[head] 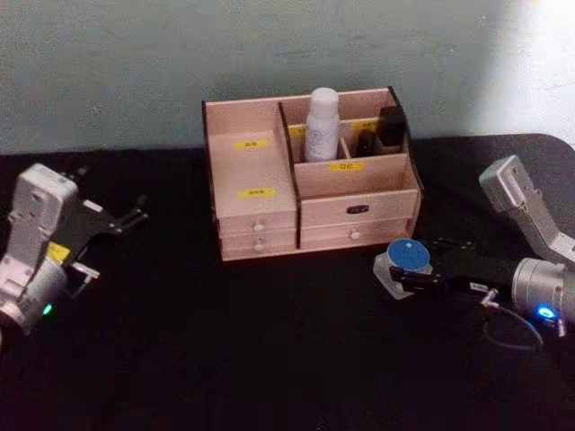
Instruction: Pick up the facial cleanser and watermelon frost from the table and place them into the tiered storage box.
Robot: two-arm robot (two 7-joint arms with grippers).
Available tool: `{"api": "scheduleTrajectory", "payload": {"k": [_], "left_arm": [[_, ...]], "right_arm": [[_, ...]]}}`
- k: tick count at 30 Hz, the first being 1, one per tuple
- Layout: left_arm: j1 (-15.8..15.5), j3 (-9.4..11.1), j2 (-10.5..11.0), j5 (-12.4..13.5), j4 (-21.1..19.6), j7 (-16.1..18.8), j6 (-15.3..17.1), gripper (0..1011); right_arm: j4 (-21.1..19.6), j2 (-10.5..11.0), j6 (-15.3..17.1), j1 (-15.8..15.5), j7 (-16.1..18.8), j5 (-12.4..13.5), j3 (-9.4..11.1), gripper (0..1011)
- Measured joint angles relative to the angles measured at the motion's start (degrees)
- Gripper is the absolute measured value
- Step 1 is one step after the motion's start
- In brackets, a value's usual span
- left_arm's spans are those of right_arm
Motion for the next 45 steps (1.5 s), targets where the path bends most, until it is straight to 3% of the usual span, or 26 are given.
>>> {"api": "scheduleTrajectory", "payload": {"k": [15,32,45], "left_arm": [[0.0,0.0,0.0,0.0,0.0,0.0,0.0,1001],[0.0,0.0,0.0,0.0,0.0,0.0,0.0,1001],[0.0,0.0,0.0,0.0,0.0,0.0,0.0,1001]], "right_arm": [[0.1,0.0,0.0,0.0,0.3,0.0,0.0,729],[-0.9,1.7,-2.3,1.1,6.1,2.2,-1.6,729],[-1.9,0.3,-9.0,5.2,10.2,2.2,-4.3,729]]}}
